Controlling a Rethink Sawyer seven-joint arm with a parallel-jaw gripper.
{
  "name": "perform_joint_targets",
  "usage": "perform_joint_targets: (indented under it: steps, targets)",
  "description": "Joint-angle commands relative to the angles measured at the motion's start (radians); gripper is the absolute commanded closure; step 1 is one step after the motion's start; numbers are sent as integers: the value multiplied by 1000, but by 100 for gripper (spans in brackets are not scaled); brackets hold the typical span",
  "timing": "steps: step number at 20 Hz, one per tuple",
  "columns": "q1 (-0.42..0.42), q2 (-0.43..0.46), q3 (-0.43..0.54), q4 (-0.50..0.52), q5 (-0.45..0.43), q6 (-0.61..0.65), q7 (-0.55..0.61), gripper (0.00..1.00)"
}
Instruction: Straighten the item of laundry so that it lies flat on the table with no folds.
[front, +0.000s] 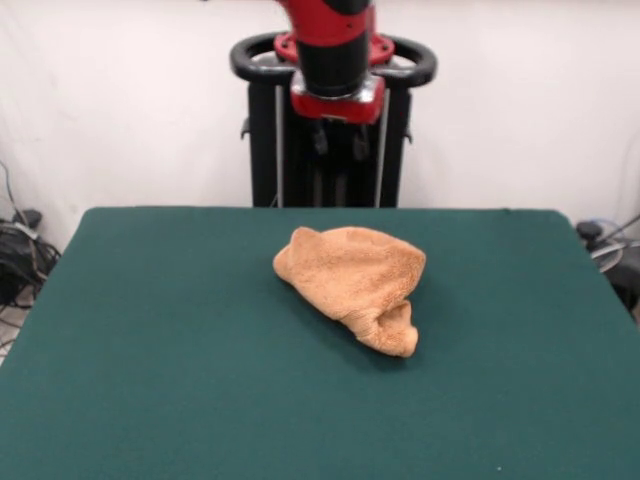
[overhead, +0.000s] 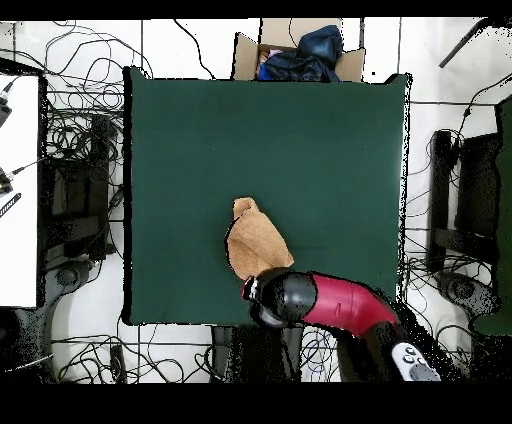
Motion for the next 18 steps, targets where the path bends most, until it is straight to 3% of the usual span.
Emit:
perform_joint_targets:
  steps: [1, 7, 13, 18]
  targets:
    - [-84, 29, 124, -157, -76, 77, -188, 0]
    - [-246, 61, 294, -125, 27, 219, -264, 0]
    - [-323, 129, 345, -182, -26, 344, -298, 0]
    - [-379, 178, 412, -150, 32, 370, -267, 0]
